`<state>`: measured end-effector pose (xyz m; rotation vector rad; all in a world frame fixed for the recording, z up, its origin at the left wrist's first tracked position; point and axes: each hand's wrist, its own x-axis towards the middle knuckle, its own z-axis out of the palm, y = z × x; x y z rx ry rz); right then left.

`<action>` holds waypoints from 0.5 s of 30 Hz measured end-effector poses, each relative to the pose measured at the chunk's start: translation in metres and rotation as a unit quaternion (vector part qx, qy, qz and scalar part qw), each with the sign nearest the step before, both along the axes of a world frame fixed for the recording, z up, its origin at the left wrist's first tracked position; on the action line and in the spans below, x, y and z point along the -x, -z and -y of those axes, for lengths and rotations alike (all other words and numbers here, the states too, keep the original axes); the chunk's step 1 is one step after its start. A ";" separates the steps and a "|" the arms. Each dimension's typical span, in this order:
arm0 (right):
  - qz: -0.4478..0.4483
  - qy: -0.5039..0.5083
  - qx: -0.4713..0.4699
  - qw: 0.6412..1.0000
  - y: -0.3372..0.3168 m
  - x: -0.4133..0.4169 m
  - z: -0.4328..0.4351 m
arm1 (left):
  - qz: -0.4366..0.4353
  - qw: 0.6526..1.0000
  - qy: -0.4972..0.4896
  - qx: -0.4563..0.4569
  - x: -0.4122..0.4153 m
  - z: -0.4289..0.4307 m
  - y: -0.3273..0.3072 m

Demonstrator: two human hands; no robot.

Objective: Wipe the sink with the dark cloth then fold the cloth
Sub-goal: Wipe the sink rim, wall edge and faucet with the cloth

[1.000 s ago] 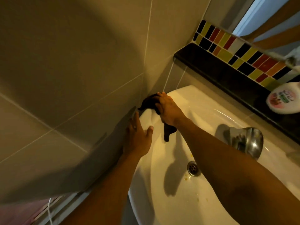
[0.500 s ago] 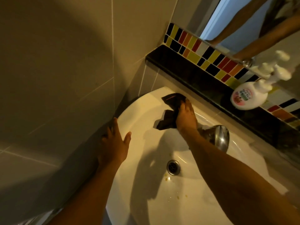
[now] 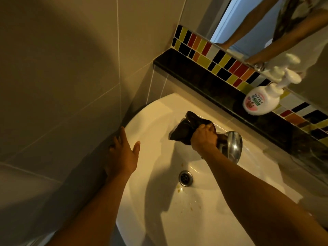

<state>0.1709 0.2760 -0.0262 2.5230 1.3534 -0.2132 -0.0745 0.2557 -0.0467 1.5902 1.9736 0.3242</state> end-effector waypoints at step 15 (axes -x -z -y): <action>-0.146 -0.120 -0.132 0.973 0.027 0.018 -0.016 | -0.034 0.999 -0.002 0.000 -0.001 -0.006 0.011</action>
